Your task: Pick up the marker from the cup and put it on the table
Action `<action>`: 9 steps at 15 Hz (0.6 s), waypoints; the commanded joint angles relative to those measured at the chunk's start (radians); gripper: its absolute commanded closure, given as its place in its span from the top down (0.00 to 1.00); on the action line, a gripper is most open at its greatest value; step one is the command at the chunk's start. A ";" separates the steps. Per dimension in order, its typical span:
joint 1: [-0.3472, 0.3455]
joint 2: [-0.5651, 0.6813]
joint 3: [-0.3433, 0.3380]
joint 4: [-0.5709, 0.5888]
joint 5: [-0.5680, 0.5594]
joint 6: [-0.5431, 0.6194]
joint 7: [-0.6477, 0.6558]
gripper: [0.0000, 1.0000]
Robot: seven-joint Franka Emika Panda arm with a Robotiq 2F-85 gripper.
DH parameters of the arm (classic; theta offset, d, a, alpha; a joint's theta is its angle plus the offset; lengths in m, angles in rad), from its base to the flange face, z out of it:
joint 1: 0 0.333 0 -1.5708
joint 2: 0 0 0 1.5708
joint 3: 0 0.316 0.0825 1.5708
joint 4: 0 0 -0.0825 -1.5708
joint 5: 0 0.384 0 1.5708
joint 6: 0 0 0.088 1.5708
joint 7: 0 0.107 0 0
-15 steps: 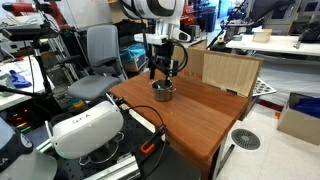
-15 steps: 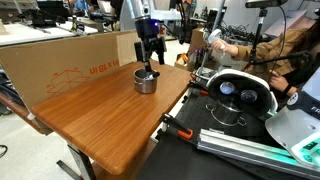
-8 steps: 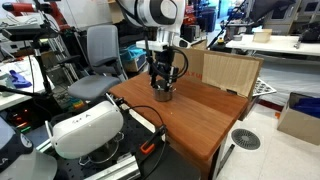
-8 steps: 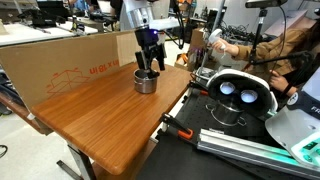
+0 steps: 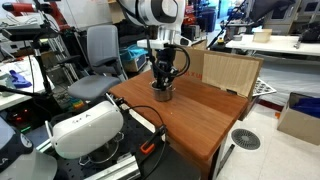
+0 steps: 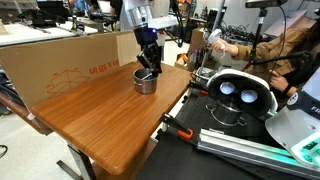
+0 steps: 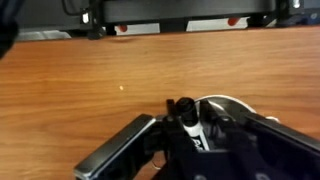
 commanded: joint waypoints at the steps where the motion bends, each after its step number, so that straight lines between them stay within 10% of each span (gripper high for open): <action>1: 0.011 0.018 -0.001 0.031 -0.014 -0.037 0.024 0.05; 9: 0.003 -0.011 0.006 0.026 -0.003 -0.058 0.009 0.05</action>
